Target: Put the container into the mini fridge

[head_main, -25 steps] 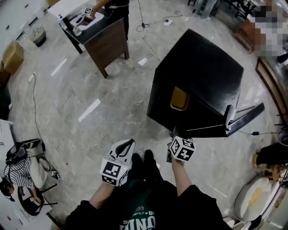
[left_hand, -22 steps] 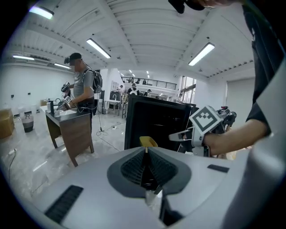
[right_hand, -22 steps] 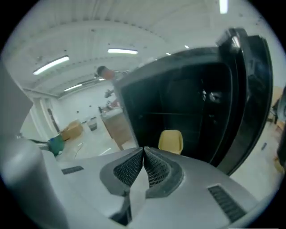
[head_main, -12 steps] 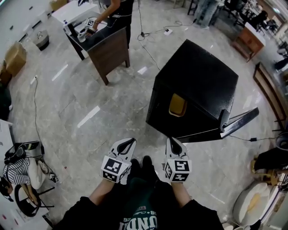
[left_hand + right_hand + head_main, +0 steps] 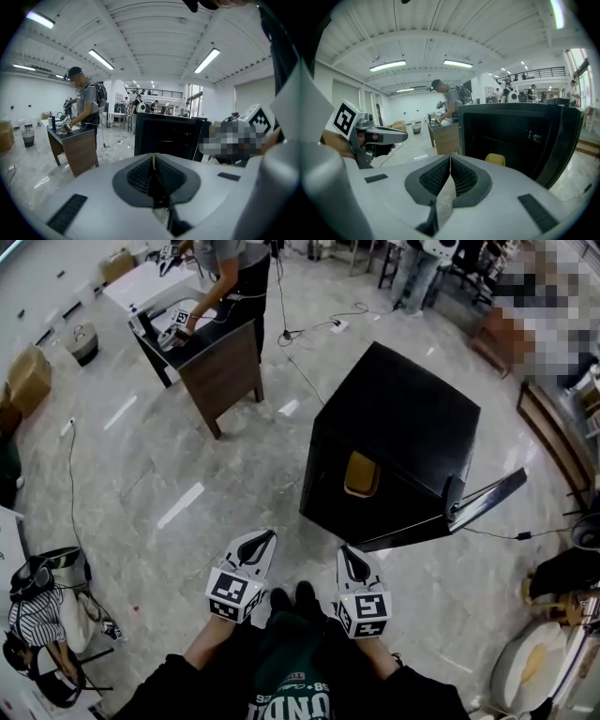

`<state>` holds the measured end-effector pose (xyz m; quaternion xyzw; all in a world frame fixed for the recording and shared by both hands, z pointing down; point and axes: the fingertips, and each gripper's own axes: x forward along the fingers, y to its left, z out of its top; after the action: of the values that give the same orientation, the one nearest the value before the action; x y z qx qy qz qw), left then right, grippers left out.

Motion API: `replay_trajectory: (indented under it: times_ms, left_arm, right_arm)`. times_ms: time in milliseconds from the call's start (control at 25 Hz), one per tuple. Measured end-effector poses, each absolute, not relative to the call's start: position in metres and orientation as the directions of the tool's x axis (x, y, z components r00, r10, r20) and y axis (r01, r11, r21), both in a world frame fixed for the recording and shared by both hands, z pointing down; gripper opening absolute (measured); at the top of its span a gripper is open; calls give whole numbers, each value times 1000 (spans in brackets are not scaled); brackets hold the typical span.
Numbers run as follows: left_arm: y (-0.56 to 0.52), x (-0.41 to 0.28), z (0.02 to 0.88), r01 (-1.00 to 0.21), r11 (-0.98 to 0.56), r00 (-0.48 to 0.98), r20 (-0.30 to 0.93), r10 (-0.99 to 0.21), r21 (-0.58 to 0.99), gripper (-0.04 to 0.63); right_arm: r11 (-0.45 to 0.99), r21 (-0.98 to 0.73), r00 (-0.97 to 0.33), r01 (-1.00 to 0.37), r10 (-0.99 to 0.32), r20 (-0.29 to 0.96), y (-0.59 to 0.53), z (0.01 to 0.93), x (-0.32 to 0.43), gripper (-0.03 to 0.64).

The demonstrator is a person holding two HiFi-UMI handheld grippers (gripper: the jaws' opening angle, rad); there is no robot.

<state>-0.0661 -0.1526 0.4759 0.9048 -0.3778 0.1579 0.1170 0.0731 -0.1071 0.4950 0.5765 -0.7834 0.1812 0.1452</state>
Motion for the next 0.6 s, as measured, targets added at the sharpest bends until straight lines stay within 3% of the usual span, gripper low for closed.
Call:
replay_trajectory:
  times_ms: [600]
  left_arm:
    - [-140,-50,472,-679,-727,703,373,-606,98,23]
  right_arm:
    - [263,-121,-289,-957,-853,434,-103,491,66,34]
